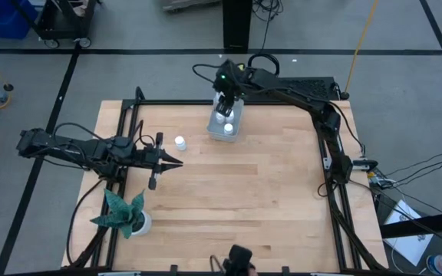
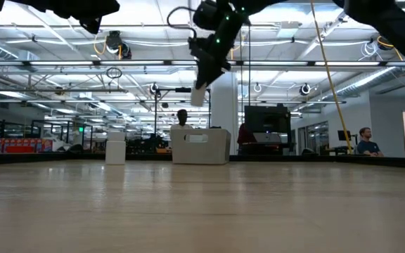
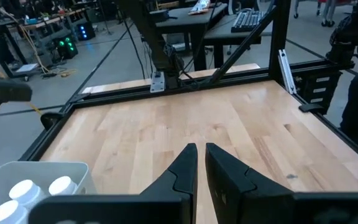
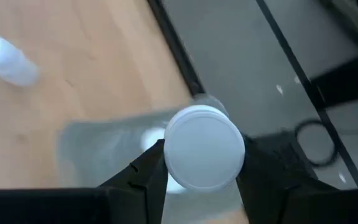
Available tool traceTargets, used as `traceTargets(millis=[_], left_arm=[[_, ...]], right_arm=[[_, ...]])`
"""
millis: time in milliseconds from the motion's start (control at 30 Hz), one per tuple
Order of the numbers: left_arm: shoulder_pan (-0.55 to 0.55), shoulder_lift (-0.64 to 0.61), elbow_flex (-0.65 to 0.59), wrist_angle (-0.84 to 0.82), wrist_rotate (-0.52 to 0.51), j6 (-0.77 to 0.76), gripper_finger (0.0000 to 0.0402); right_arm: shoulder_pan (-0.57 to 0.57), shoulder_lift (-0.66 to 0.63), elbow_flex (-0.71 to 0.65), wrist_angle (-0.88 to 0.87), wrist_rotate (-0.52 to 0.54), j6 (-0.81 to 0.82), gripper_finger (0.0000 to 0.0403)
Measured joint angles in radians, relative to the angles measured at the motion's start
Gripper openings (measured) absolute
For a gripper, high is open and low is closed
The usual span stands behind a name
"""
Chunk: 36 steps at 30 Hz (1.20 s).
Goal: Pick and place pill bottles into a basket
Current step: Put the white medicine bottle into the gray bin
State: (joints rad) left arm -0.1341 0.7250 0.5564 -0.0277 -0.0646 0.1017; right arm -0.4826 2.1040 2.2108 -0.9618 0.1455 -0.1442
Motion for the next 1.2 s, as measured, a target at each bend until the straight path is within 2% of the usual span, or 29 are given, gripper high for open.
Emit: traceTargets(millis=[200, 333, 433, 667, 933, 1200], left_arm=[[0.000, 0.000, 0.000, -0.006, 0.005, -0.006, 0.0035], [0.000, 0.000, 0.000, -0.009, 0.011, -0.006, 0.0035], [0.000, 0.000, 0.000, -0.011, 0.011, -0.006, 0.0035], [0.000, 0.000, 0.000, -0.016, 0.011, -0.003, 0.0035], [0.000, 0.000, 0.000, -0.018, 0.011, -0.002, 0.0035], [0.000, 0.000, 0.000, -0.029, 0.011, -0.004, 0.0035]], right_arm=[[-0.073, 0.034, 0.000, 0.012, 0.007, -0.015, 0.0153], [-0.122, 0.055, 0.000, 0.018, -0.091, -0.004, 0.0150], [-0.143, 0.078, 0.000, 0.016, -0.114, 0.000, 0.0148], [-0.142, 0.137, -0.001, -0.028, -0.123, -0.001, 0.0151], [-0.127, 0.137, -0.003, -0.037, -0.118, 0.008, 0.0153], [-0.133, 0.137, -0.121, 0.030, -0.123, 0.013, 0.0153]])
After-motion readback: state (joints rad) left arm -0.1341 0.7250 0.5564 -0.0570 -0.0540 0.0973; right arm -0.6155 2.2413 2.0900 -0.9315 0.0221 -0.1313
